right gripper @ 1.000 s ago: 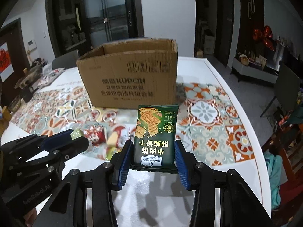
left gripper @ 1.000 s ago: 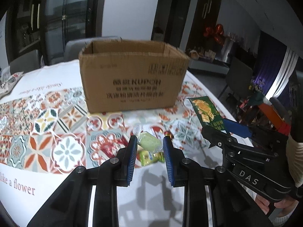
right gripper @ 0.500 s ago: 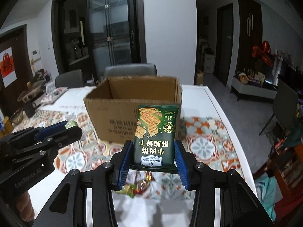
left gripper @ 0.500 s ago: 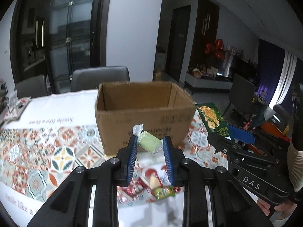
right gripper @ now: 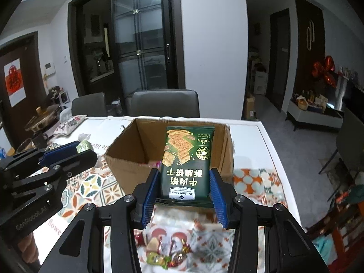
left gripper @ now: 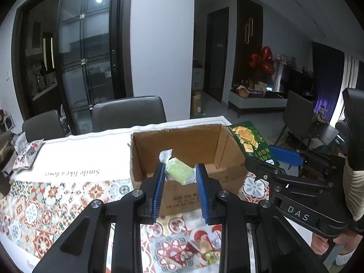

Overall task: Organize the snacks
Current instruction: 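Carry both snacks over the cardboard box and open both tools to drop them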

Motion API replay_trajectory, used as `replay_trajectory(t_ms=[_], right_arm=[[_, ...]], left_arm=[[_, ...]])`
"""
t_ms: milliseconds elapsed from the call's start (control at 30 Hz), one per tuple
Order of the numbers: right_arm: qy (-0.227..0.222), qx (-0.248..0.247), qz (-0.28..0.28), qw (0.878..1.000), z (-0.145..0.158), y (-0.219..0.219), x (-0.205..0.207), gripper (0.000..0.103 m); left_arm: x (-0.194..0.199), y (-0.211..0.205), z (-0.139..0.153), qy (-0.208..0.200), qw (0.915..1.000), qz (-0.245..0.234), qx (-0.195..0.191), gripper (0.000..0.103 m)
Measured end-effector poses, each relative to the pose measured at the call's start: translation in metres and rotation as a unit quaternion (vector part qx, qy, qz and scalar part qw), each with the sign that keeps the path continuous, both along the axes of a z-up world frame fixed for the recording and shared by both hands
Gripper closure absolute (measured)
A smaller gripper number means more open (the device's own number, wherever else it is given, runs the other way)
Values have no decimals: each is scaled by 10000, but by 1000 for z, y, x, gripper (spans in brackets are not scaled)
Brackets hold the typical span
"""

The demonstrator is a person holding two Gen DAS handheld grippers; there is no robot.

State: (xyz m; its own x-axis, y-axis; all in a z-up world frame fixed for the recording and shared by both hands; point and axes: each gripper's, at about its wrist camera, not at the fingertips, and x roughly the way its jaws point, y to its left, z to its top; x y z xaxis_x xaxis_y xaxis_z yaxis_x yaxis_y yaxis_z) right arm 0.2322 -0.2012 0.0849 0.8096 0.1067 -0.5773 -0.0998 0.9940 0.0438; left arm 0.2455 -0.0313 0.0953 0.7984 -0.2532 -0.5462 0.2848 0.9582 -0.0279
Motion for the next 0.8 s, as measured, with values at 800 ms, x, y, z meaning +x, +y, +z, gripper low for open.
replay_trajectory(t_ms=[800], right_arm=[[687, -159, 150, 9974, -14, 1, 88, 58]], left_arm=[[99, 1, -33, 886, 9960, -76, 96, 75]])
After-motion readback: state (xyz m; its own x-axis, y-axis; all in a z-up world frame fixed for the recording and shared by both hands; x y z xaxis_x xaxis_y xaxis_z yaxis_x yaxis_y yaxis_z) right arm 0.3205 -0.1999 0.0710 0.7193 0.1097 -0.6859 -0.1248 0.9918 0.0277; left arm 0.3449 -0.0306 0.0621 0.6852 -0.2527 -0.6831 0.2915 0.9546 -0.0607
